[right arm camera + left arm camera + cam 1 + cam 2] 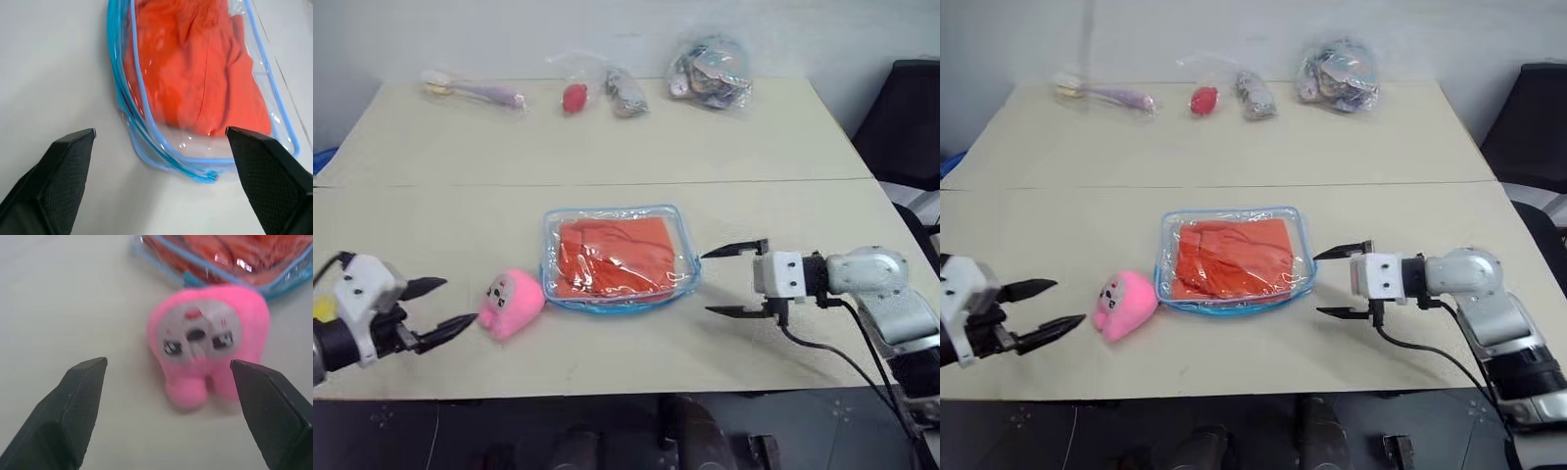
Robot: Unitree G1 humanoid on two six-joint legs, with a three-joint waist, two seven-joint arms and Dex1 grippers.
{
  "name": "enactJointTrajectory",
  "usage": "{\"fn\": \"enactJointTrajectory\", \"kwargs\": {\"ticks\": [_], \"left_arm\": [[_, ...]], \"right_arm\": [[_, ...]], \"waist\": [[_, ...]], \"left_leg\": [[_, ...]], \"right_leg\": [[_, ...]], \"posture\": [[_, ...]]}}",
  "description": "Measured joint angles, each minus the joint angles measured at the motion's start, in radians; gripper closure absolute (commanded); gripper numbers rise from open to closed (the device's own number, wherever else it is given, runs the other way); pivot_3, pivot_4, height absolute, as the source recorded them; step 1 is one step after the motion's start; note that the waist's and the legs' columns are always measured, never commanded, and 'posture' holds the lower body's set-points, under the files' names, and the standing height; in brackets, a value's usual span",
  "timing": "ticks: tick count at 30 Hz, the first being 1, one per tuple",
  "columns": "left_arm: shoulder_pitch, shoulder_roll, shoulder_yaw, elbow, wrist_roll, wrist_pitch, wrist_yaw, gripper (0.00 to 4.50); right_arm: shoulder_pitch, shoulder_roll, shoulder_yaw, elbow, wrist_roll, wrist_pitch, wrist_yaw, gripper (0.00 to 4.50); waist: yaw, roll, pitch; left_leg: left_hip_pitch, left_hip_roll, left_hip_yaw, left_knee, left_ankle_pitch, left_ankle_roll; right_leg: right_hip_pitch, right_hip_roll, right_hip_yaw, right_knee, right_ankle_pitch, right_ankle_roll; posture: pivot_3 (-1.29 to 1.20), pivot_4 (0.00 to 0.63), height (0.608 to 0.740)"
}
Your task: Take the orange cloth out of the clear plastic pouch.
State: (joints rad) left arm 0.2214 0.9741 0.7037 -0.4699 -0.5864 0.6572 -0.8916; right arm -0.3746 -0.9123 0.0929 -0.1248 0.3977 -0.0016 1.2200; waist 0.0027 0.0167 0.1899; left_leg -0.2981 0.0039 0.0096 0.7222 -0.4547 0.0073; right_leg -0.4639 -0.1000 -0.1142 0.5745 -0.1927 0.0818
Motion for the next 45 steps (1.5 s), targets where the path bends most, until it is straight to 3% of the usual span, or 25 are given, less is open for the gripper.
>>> {"fn": "enactJointTrajectory", "kwargs": {"ticks": [4,6,11,15,19,26,29,40,45], "left_arm": [[-0.107,0.11,-0.068,-0.108,-0.027,-0.006,-0.031,0.21],[-0.141,0.146,-0.189,-0.14,0.02,-0.065,-0.052,0.21],[-0.258,0.154,-0.516,-0.12,0.214,-0.22,-0.059,0.21],[-0.371,0.097,-0.672,-0.042,0.337,-0.302,-0.049,0.21],[-0.432,0.036,-0.759,-0.006,0.403,-0.338,-0.037,0.21],[-0.439,0.001,-0.767,0.015,0.449,-0.371,-0.03,0.21],[-0.439,-0.025,-0.767,0.015,0.451,-0.371,-0.029,0.82],[-0.443,-0.057,-0.77,0.035,0.48,-0.375,-0.03,4.49],[-0.446,-0.064,-0.784,0.048,0.489,-0.382,-0.031,4.49]], "right_arm": [[0.022,-0.02,-0.062,-0.152,0.13,0.198,-0.024,0.01],[0.046,-0.019,-0.069,-0.192,0.154,0.258,-0.045,0.01],[0.065,0.001,-0.068,-0.266,0.162,0.32,-0.085,0.01],[0.08,0.023,-0.063,-0.308,0.165,0.354,-0.109,0.01],[0.093,0.04,-0.061,-0.344,0.165,0.375,-0.126,0.01],[0.115,0.055,-0.061,-0.358,0.165,0.395,-0.148,0.01],[0.117,0.061,-0.061,-0.362,0.165,0.395,-0.154,0.0],[0.107,0.064,-0.061,-0.362,0.163,0.399,-0.162,0.0],[0.107,0.064,-0.061,-0.361,0.157,0.397,-0.162,0.0]], "waist": [[0.0,0.0,0.0],[-0.003,0.001,0.0],[-0.005,0.0,0.0],[-0.003,0.0,0.0],[0.0,0.0,0.0],[-0.001,0.0,0.0],[0.0,0.0,0.0],[0.0,0.0,0.0],[0.0,0.0,0.0]], "left_leg": [[0.001,-0.001,0.001,-0.001,0.0,0.001],[0.001,-0.005,0.002,-0.003,0.0,0.001],[0.0,-0.006,0.005,-0.003,0.0,0.0],[0.0,-0.006,0.013,-0.003,0.0,0.001],[0.0,-0.006,0.014,-0.003,0.0,0.001],[0.0,-0.006,0.015,-0.002,0.0,0.001],[0.0,-0.006,0.015,-0.002,0.0,0.001],[0.0,-0.006,0.015,-0.002,0.0,0.001],[0.0,-0.006,0.015,-0.002,0.0,0.001]], "right_leg": [[0.0,-0.001,0.001,0.0,0.0,0.0],[0.0,0.0,0.001,-0.001,0.0,0.0],[0.0,0.003,0.002,-0.001,0.0,0.0],[0.0,0.004,0.003,0.0,0.0,0.0],[0.0,0.004,0.002,0.0,0.0,0.001],[0.0,0.004,0.003,0.001,0.0,0.001],[0.0,0.004,0.004,0.001,0.0,0.001],[0.0,0.004,0.004,0.001,0.001,0.001],[0.0,0.004,0.004,0.001,0.001,0.001]], "posture": [[0.0,0.15,0.74],[0.0,0.15,0.74],[0.0,0.15,0.74],[0.0,0.15,0.74],[0.0,0.15,0.74],[0.0,0.15,0.74],[0.0,0.15,0.74],[0.0,0.15,0.74],[0.0,0.15,0.74]]}}
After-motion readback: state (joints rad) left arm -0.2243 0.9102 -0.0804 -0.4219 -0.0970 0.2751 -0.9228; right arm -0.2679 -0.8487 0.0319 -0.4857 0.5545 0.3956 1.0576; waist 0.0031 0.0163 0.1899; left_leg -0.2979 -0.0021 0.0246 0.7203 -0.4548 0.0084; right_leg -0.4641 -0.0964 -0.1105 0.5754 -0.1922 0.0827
